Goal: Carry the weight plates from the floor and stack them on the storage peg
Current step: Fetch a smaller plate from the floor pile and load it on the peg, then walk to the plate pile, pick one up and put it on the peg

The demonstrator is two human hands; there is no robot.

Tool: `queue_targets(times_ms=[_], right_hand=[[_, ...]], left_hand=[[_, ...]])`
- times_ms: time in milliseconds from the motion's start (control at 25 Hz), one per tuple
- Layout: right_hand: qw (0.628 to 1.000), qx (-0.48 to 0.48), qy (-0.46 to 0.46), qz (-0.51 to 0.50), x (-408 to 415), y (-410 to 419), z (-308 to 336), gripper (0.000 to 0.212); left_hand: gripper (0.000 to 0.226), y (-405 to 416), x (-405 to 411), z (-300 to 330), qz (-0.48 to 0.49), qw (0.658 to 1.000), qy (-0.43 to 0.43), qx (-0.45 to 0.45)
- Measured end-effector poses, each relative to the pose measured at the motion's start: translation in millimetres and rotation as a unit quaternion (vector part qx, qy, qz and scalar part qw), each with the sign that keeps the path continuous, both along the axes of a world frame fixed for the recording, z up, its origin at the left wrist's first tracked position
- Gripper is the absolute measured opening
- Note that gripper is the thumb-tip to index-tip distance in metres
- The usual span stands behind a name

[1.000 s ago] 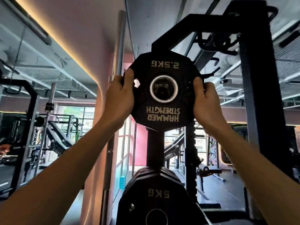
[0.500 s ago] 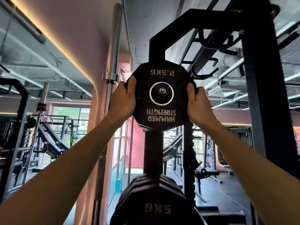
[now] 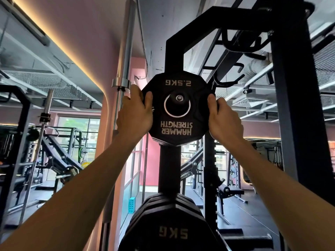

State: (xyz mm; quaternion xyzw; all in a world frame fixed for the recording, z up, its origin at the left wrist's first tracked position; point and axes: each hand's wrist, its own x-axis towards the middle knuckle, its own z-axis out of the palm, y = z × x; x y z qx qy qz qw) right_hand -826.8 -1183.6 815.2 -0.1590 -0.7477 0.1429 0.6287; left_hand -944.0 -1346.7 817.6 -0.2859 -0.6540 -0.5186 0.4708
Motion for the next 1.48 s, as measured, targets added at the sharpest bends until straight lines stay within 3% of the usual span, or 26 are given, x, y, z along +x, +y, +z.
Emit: queue_targets(times_ms=[160, 320, 440, 560, 800, 1040, 1240, 1480], right_hand=[[0.999, -0.016, -0.028, 0.004, -18.8, 8.2, 2.8, 0.058], [0.999, -0.025, -0.006, 0.023, -40.9, 19.7, 3.3, 0.058], [0.999, -0.025, -0.009, 0.024, -40.4, 18.8, 4.2, 0.057], [0.999, -0.027, -0.014, 0.027, -31.1, 10.1, -3.5, 0.053], [0.99, -0.072, -0.073, 0.093, 12.6, -20.1, -114.7, 0.046], [0.959, -0.191, -0.178, 0.112, 30.4, -35.0, -263.9, 0.04], [0.945, -0.214, -0.174, 0.175, 20.7, -31.3, -301.6, 0.032], [0.951, -0.22, -0.144, 0.163, -19.7, -9.3, -305.3, 0.036]], left_hand=[[0.029, 17.5, -19.5, -0.2, -0.074, 0.996, 0.007, 0.055], [0.028, 32.0, -41.1, 1.9, -0.067, 0.994, 0.034, 0.073], [0.035, 30.8, -43.1, 4.3, -0.075, 0.994, 0.046, 0.063], [0.028, 20.0, -40.5, -5.5, -0.121, 0.991, 0.044, 0.028], [0.024, -15.6, 7.8, -142.6, -0.103, 0.994, -0.037, -0.032], [0.031, -29.5, 52.3, -277.2, -0.059, 0.972, -0.21, -0.09], [0.029, -9.7, 38.7, -310.5, -0.078, 0.972, -0.183, -0.123], [0.031, 22.9, 6.4, -317.0, -0.07, 0.982, -0.132, -0.111]])
